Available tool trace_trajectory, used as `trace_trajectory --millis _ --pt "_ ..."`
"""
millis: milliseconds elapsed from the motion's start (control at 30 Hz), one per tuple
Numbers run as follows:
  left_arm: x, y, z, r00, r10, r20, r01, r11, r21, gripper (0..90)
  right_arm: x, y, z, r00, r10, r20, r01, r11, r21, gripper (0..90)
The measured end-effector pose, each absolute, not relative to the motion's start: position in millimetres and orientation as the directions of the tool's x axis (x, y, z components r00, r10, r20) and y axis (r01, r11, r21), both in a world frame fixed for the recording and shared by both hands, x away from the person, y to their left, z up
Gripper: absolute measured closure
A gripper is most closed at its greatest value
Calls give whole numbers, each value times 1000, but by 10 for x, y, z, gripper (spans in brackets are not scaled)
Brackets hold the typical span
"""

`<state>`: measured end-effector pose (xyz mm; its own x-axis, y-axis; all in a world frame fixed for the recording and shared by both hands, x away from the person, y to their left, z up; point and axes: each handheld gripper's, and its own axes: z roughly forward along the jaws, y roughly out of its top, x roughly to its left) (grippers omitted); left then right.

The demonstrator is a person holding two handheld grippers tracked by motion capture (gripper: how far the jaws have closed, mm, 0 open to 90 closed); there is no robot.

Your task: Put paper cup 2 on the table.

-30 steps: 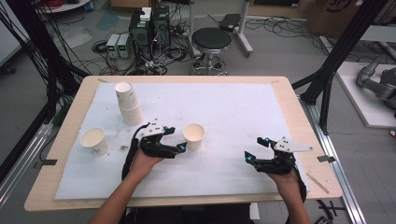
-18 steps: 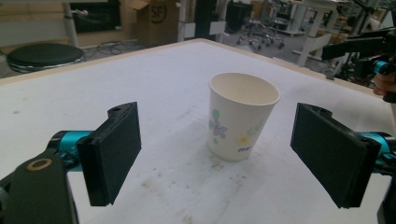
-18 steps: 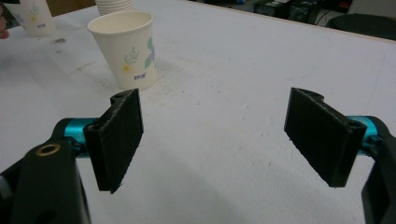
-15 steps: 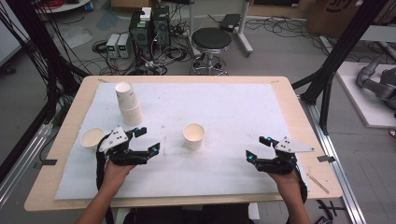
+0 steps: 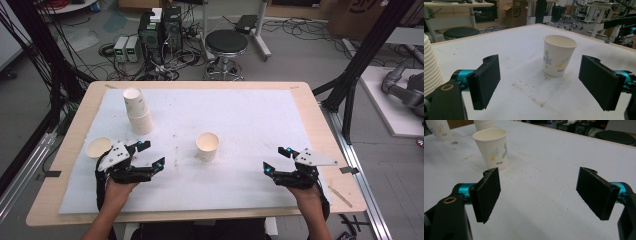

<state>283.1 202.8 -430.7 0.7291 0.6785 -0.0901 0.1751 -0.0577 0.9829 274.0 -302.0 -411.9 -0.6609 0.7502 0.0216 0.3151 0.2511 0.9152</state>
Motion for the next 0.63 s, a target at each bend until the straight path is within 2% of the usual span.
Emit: trace_trajectory --millis 633 --pt "2840 2031 -4333 720 690 -81 174 -67 982 181 2738 -3009 -4134 -668 744 22 315 256 914 202"
